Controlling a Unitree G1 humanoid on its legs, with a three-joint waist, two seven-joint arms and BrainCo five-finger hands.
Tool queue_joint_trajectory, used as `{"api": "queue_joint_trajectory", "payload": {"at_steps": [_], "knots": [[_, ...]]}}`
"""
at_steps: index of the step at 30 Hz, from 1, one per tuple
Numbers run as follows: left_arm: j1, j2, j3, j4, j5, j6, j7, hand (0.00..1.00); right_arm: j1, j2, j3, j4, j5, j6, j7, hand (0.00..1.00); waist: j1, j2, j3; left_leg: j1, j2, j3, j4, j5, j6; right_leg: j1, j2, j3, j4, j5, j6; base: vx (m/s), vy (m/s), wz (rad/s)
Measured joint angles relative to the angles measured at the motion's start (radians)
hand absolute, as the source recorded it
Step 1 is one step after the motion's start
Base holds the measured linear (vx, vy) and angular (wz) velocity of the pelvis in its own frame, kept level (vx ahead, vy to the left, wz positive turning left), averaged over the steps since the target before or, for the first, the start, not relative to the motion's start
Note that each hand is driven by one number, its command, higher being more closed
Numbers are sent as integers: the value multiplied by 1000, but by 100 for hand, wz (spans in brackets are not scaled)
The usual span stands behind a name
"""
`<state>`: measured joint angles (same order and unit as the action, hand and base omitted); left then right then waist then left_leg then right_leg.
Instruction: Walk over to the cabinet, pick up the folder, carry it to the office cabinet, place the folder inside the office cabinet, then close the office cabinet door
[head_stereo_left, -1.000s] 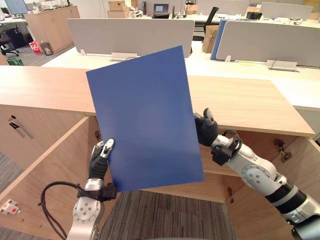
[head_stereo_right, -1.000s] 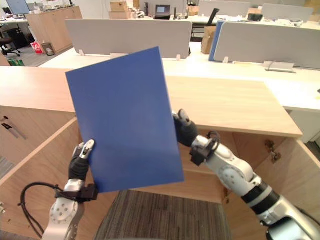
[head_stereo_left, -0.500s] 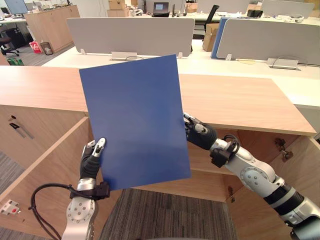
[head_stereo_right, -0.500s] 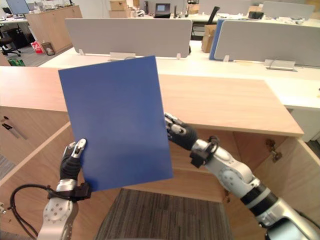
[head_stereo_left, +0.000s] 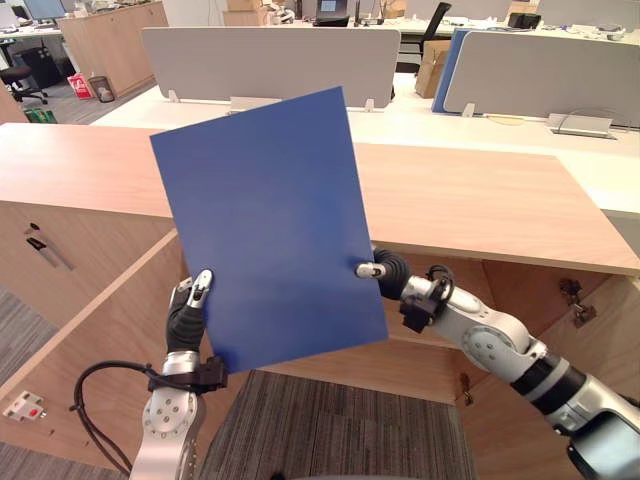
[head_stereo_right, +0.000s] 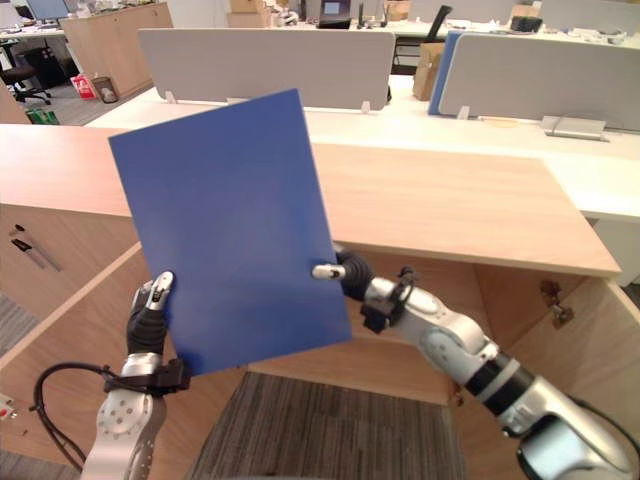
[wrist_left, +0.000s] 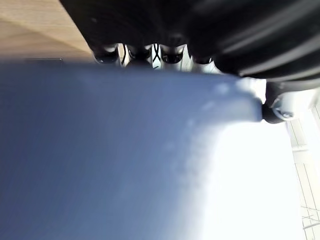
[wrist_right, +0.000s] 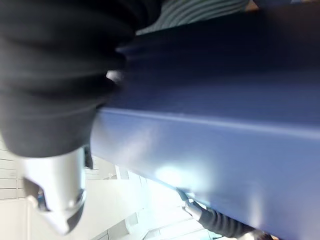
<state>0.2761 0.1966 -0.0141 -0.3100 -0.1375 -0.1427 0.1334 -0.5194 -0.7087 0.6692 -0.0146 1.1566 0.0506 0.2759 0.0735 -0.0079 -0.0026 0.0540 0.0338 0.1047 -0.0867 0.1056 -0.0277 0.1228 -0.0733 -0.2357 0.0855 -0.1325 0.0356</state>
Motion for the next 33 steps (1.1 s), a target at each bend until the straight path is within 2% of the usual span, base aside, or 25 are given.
{"api": "queue_joint_trajectory", "payload": {"at_steps": [1,5,11,12,14,15,17,21,23,26,27,30,31,32,33], "knots": [[0,0,-3,12,-13,1,3,100,-14,19,3,22,0,0,-12,100,1,0,0,0,0,0,0,1,0,0,0,0,0,0,0,0,0,0],[0,0,-3,28,-33,8,22,100,-61,58,30,73,-7,-6,-52,100,4,1,2,0,0,0,0,1,-1,-1,0,0,0,1,-1,0,0,0],[3,1,-5,28,-34,-5,25,100,-150,73,35,99,-137,-7,-86,100,1,3,3,-1,1,0,0,2,-1,-1,1,0,-1,1,-1,0,0,0],[6,1,-5,28,-34,-9,25,0,-154,72,32,99,-185,-8,-90,100,1,3,3,-1,1,0,0,2,-1,-1,1,0,-1,1,-1,0,0,0],[17,2,-14,28,-33,-14,25,0,-155,74,24,99,-259,-13,-98,100,1,3,3,-1,1,0,0,1,-1,-1,0,0,-1,1,-1,0,0,0],[33,3,-28,28,-32,-12,24,0,-155,81,15,99,-354,-25,-108,100,-1,4,3,-1,1,1,0,1,-1,-1,0,0,-1,1,-2,0,0,0],[57,1,-63,28,-32,-9,21,0,-155,99,-2,98,-449,-39,-109,100,-5,4,4,-1,1,2,0,1,-1,-2,0,1,-1,2,-2,0,0,0],[91,1,-78,28,-39,0,14,0,-156,128,-18,89,-577,-61,-100,100,-8,4,4,-1,3,5,0,1,-1,-2,2,3,-3,4,-5,0,0,0],[102,2,-80,41,-100,2,-12,0,-155,133,-17,88,-612,-63,-82,100,-10,4,3,-1,3,6,0,1,-1,-3,2,4,-4,4,-5,0,0,0],[99,17,-119,148,-247,-1,-75,0,-152,145,-1,88,-684,-61,-64,100,-11,5,3,0,4,12,0,1,-1,-5,2,11,-5,7,-6,0,0,-6],[96,33,-150,210,-329,2,-109,0,-152,145,13,88,-719,-56,-57,100,-12,5,3,0,5,16,0,1,-1,-6,2,15,-5,8,-6,-5,1,-10],[66,82,-228,394,-549,42,-208,0,-121,147,33,86,-837,-49,-41,100,-14,5,2,0,9,28,0,1,-2,-10,4,27,-11,12,-8,-14,5,-13],[58,77,-244,451,-595,58,-231,0,-102,155,32,84,-891,-49,-43,100,-16,6,2,0,11,37,0,1,-2,-15,5,35,-10,14,-8,-34,13,-19],[57,70,-244,477,-609,65,-240,0,-94,162,30,80,-926,-49,-45,100,-16,6,2,0,14,44,0,1,-2,-18,6,42,-10,16,-9,-37,13,-25],[53,55,-242,529,-608,77,-244,0,-71,174,19,56,-1007,-52,-54,100,-16,6,2,0,16,51,0,1,-2,-23,8,51,-11,19,-11,-39,5,-18]]}}
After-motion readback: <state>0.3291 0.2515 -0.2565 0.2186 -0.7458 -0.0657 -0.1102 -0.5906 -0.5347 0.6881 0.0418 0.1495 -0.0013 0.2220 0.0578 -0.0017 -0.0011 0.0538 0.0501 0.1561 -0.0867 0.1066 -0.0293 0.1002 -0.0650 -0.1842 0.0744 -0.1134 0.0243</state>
